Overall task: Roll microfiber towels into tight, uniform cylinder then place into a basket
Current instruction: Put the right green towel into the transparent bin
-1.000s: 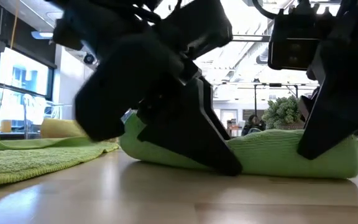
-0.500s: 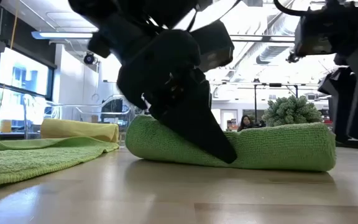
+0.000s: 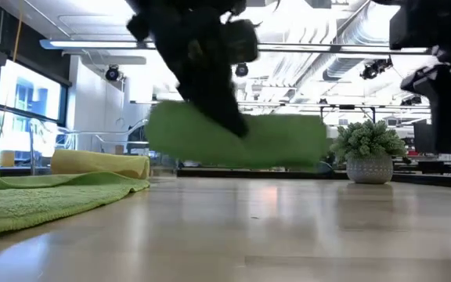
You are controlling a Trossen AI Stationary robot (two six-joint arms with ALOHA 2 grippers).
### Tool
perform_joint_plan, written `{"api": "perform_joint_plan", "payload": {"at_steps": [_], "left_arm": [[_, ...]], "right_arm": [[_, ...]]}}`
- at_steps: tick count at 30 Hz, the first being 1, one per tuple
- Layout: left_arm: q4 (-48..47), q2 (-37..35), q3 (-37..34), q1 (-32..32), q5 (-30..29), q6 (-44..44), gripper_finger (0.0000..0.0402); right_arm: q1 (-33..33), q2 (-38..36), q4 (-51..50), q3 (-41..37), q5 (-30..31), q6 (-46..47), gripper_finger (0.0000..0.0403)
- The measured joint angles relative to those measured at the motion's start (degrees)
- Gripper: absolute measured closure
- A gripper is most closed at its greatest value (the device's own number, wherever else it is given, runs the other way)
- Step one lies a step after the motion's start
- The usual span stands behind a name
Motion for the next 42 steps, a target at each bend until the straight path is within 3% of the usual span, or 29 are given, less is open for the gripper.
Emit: {"api": "perform_joint_plan", "payload": {"at_steps": [5,11,14,16,22,25,35,42], "left_arm": [[-9.3,-8.8,0.0,4.6,-4.9,1.8,0.0389],[-20.5,-19.3,0.3,10.5,-21.6,9.6,0.0389],[-28.1,-23.2,0.1,14.2,-30.4,11.9,0.0389],[-30.4,-24.7,-0.3,17.4,-33.1,13.6,0.0389],[-31.7,-29.8,-7.3,27.5,-32.4,16.7,0.0389],[-27.8,-31.5,-12.2,30.1,-32.1,19.1,0.0389],[-7.7,-32.8,-27.5,32.2,-25.7,28.5,0.0387],[-3.5,-32.8,-32.6,34.1,-21.1,31.4,0.0383]], "right_arm": [[-0.2,-4.9,-6.7,0.1,7.1,-1.1,0.0245],[-0.5,-8.9,-12.0,0.1,17.9,0.5,0.0245],[-0.8,-9.6,-14.2,-0.1,19.4,0.6,0.0245],[-1.1,-11.1,-14.0,-2.5,19.7,1.4,0.0248],[-2.8,-20.1,-0.6,-17.1,18.7,6.7,0.0254],[-3.2,-24.2,8.3,-22.8,18.3,6.6,0.0254],[-3.2,-33.9,37.7,-36.6,19.5,-8.5,0.0255],[-4.4,-37.5,49.6,-44.2,19.5,-10.9,0.0255]]}}
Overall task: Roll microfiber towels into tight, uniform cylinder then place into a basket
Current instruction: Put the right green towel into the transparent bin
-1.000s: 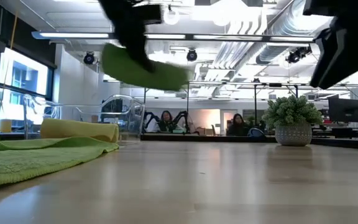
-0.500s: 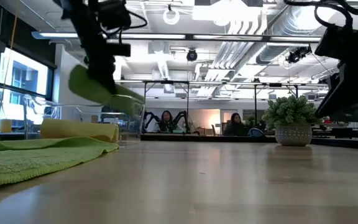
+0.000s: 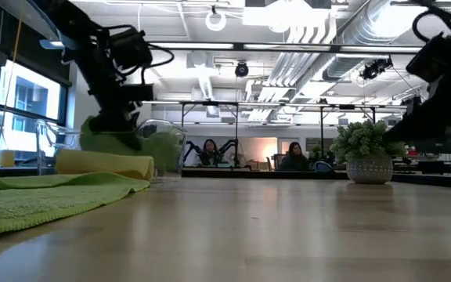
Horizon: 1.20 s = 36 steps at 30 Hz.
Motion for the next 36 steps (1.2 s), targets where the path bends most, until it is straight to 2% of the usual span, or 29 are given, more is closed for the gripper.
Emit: {"api": "perform_joint_plan", "payload": {"at_steps": [10,18,27,36], "left_arm": [[1.0,0.0,-1.6,3.2,3.8,7.4,0.0383],[0.6,0.0,-1.6,3.8,12.2,14.1,0.0383],[-1.1,0.0,-1.6,3.8,12.7,15.0,0.0383],[-2.1,0.0,-1.6,3.7,14.2,11.4,0.0383]], "right_arm": [[-1.7,0.5,-2.1,-1.9,2.2,16.0,0.0254],[-1.7,0.5,-2.3,-1.9,-3.2,16.2,0.0254],[-1.7,0.5,-2.4,-1.9,-10.1,16.2,0.0254],[-1.7,0.5,-2.4,-1.9,-10.7,16.2,0.0254]]}}
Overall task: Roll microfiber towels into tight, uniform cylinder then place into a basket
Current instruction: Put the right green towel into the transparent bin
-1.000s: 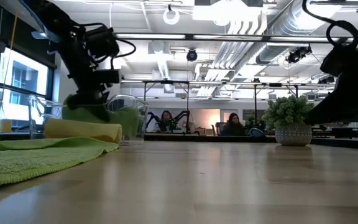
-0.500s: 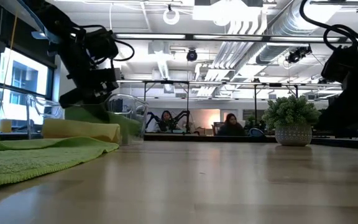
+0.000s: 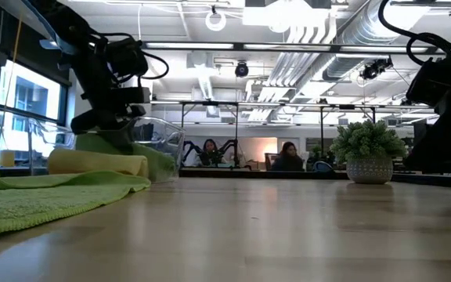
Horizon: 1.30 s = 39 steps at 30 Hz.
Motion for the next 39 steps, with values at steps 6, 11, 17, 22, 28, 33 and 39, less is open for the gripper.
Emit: {"api": "perform_joint_plan", "payload": {"at_steps": [6,11,17,22,28,33,39], "left_arm": [[-0.1,0.0,0.0,0.0,0.0,-2.1,0.038],[-0.1,0.0,0.0,0.0,0.0,-3.1,0.0377],[1.5,0.0,0.0,-0.3,3.4,-4.8,0.0375],[1.9,0.0,0.0,-0.3,3.6,-9.9,0.0365],[0.9,0.0,0.0,-0.8,3.7,-13.1,0.035],[0.9,0.0,0.0,-1.2,3.6,-11.5,0.0336],[1.3,0.0,0.0,-1.5,4.7,-9.8,0.0324]], "right_arm": [[0.0,0.0,0.0,0.0,0.0,0.0,0.0254],[0.0,0.0,0.0,0.0,0.0,0.0,0.0254],[0.0,0.0,0.0,0.0,0.0,0.0,0.0254],[0.0,0.0,0.0,0.0,0.0,0.0,0.0254],[0.0,0.0,0.0,0.1,0.0,0.0,0.0254],[0.0,0.0,0.0,0.1,0.0,0.0,0.0254],[0.0,0.0,0.0,0.1,0.0,0.0,0.0254]]}}
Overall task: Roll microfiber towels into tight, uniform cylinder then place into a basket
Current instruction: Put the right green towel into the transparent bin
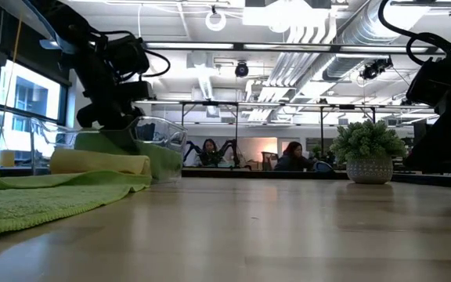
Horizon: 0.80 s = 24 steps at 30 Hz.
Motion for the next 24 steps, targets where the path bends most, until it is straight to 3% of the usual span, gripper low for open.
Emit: {"api": "perform_joint_plan", "payload": {"at_steps": [13,24], "left_arm": [[0.4,1.5,0.0,-1.8,0.6,-4.8,0.0285],[1.2,4.3,0.2,-2.1,-0.3,-7.1,0.0183]], "right_arm": [[0.0,0.0,0.0,0.0,0.0,0.0,0.0254],[0.0,0.0,0.0,0.0,0.0,0.0,0.0254]]}}
